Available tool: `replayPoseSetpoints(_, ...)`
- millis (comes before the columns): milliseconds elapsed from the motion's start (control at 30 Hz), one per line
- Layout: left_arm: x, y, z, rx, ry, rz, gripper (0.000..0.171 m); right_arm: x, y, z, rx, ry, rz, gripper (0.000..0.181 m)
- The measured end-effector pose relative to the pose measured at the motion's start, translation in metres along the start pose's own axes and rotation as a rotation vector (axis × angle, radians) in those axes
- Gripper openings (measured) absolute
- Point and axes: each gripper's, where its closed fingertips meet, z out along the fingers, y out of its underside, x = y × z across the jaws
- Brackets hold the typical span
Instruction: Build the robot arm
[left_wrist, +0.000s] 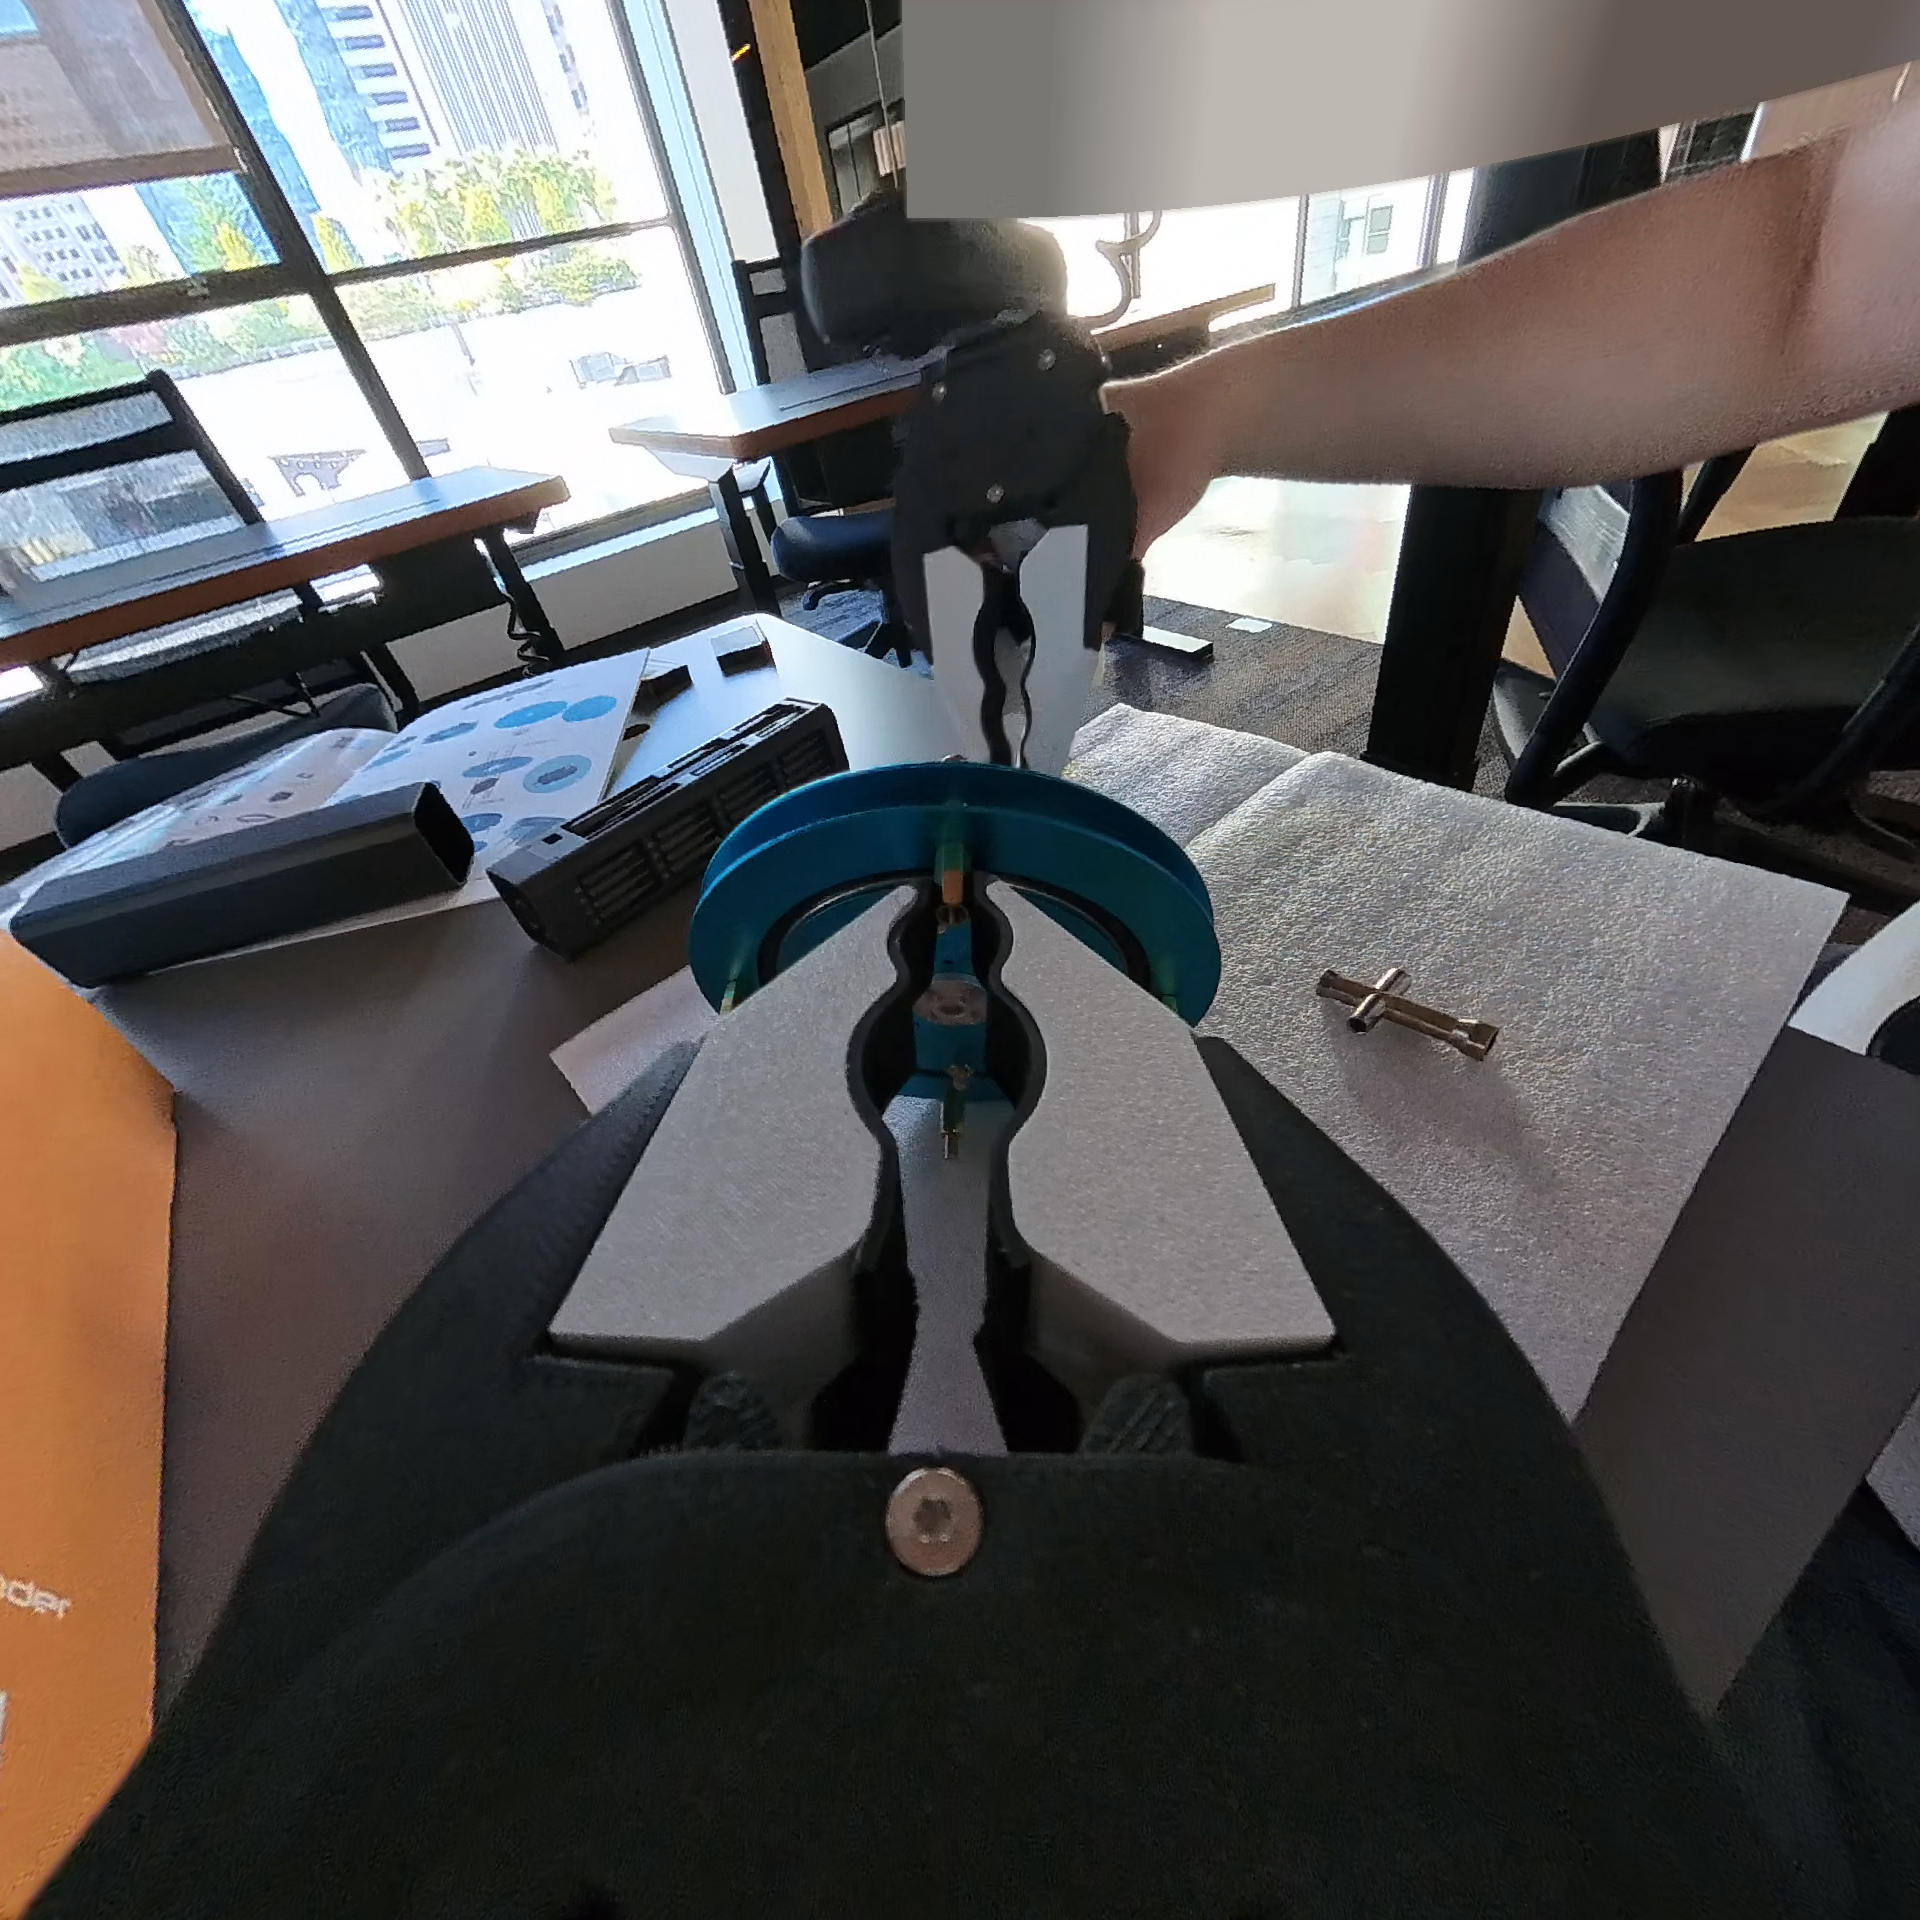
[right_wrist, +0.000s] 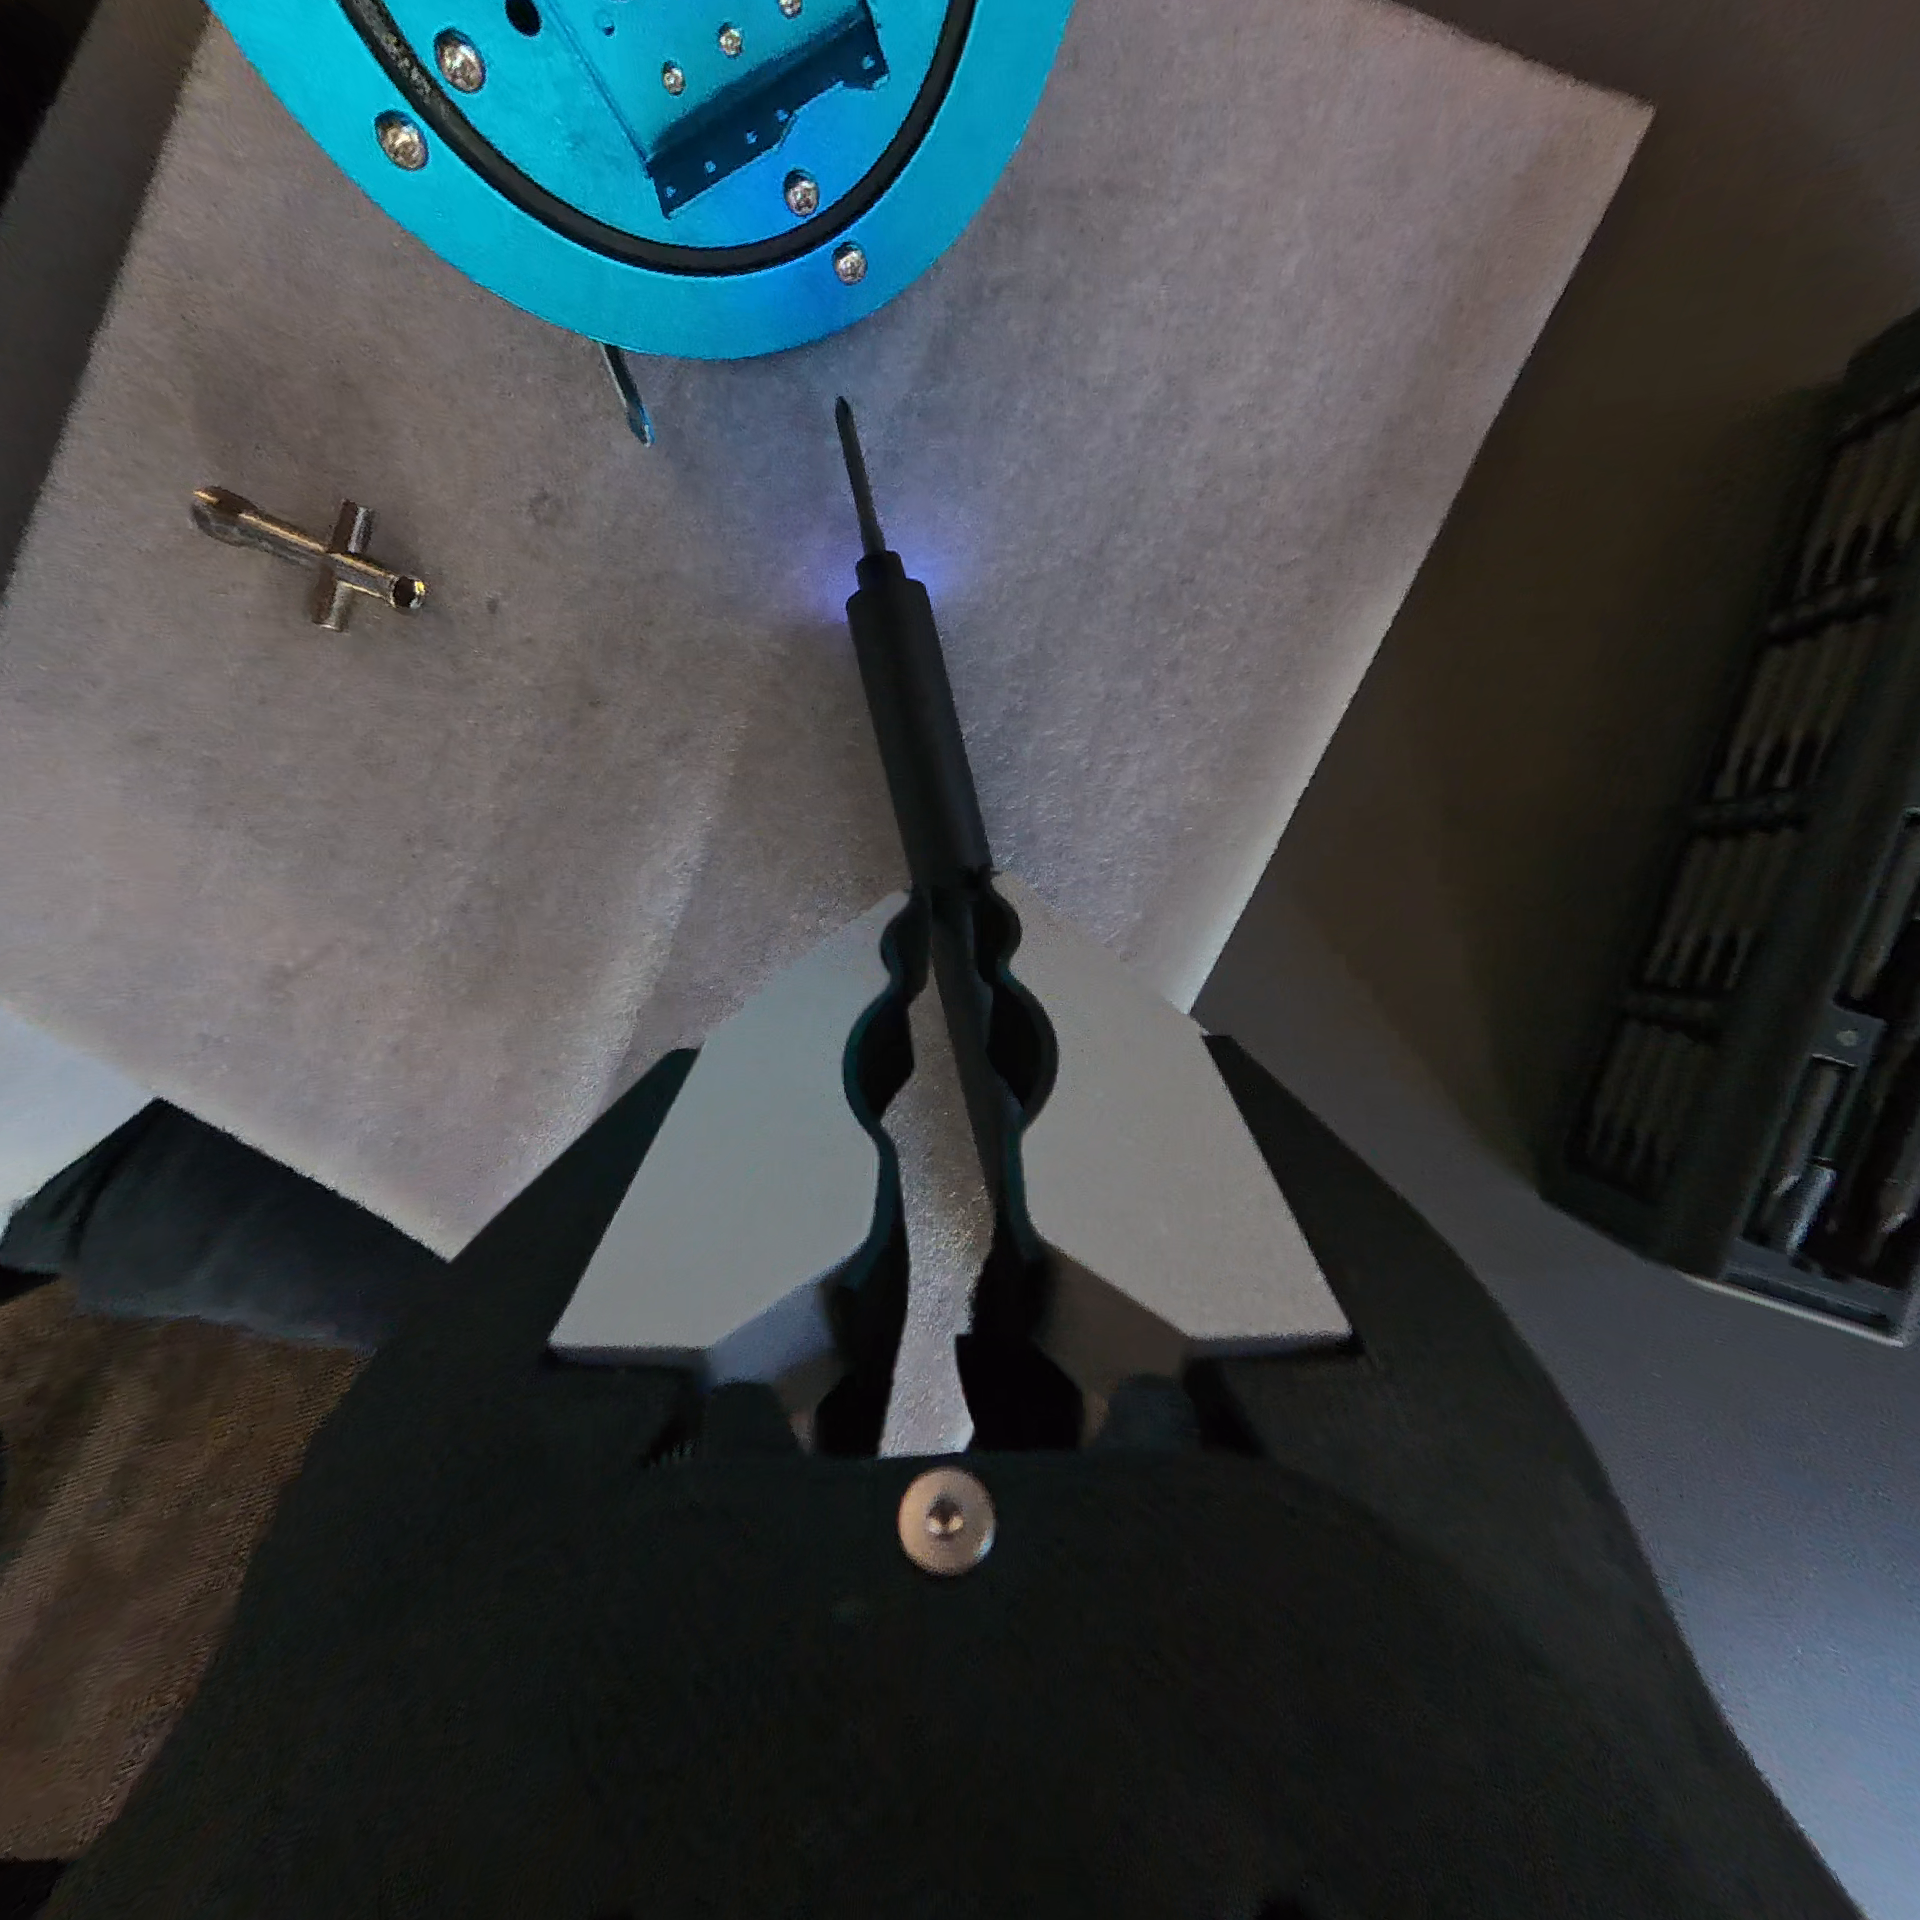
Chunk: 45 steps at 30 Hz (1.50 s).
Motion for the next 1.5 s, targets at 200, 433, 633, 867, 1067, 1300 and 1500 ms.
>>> replayPoseSetpoints(200, 0.000, 0.001, -0.002, -0.007, -0.004, -0.042, 0.004, -0.013, -0.010, -0.010, 0.067, 0.065, -0.015, 0.001)
replayPoseSetpoints(433, 0.002, -0.001, 0.002, -0.006, -0.003, -0.048, 0.004, -0.067, -0.124, -0.008, 0.532, -0.021, 0.091, 0.049)
replayPoseSetpoints(633, 0.009, -0.001, 0.002, -0.055, 0.033, 0.017, 0.004, -0.070, -0.143, -0.008, 0.642, 0.060, 0.038, 0.032)
replayPoseSetpoints(867, 0.011, 0.003, -0.005, -0.081, 0.089, 0.054, 0.004, -0.065, -0.150, -0.017, 0.640, 0.082, -0.196, 0.016)
replayPoseSetpoints(1067, 0.010, 0.002, -0.004, -0.077, 0.110, 0.060, 0.004, -0.060, -0.154, -0.008, 0.513, 0.144, -0.344, 0.012)
replayPoseSetpoints(1300, 0.011, 0.002, -0.003, -0.079, 0.117, 0.071, 0.004, -0.061, -0.157, -0.006, 0.469, 0.126, -0.344, 0.004)
replayPoseSetpoints(1500, 0.016, 0.002, -0.003, -0.135, 0.084, 0.235, 0.004, -0.070, -0.152, -0.005, 0.376, -0.182, 0.029, 0.004)
